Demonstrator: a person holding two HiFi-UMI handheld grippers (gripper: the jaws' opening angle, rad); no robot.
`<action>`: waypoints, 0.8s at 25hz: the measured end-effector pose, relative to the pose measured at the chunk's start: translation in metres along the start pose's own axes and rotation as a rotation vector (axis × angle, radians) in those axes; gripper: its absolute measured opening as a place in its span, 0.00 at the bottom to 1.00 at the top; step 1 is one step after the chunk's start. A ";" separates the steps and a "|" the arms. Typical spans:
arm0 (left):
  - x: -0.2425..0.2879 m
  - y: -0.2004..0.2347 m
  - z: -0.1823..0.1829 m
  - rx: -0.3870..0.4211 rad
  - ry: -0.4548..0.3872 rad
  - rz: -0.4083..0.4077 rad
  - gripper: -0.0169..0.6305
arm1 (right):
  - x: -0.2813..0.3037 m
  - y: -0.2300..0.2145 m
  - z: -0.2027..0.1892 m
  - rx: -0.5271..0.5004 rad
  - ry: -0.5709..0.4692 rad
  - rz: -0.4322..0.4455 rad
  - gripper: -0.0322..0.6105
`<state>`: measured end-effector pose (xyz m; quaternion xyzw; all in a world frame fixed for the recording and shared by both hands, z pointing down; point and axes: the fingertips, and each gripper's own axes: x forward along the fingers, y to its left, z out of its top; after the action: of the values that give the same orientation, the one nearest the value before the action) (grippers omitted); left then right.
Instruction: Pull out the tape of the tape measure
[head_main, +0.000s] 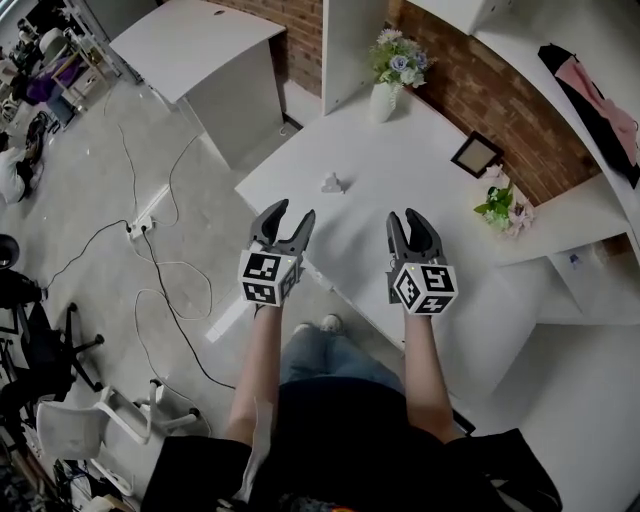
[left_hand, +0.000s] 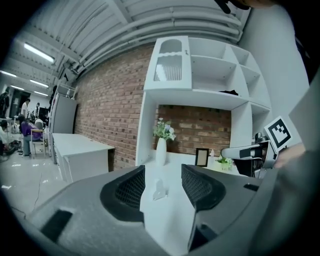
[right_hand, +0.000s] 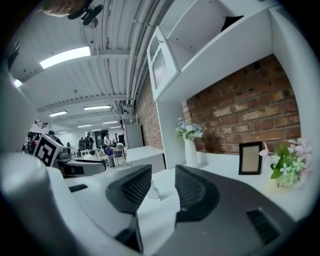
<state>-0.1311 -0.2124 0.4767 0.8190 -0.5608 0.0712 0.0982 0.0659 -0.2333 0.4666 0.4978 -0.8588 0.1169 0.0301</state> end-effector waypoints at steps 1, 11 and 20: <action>0.008 0.003 0.002 -0.002 0.003 -0.002 0.33 | 0.006 -0.002 0.001 0.003 0.003 0.000 0.25; 0.078 0.019 0.001 0.107 0.113 -0.107 0.33 | 0.045 -0.011 -0.001 0.006 0.049 0.003 0.25; 0.136 -0.001 -0.038 0.611 0.467 -0.391 0.33 | 0.062 -0.023 -0.016 0.004 0.125 0.037 0.25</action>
<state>-0.0817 -0.3257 0.5439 0.8632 -0.3112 0.3974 -0.0131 0.0534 -0.2935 0.4969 0.4736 -0.8640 0.1504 0.0807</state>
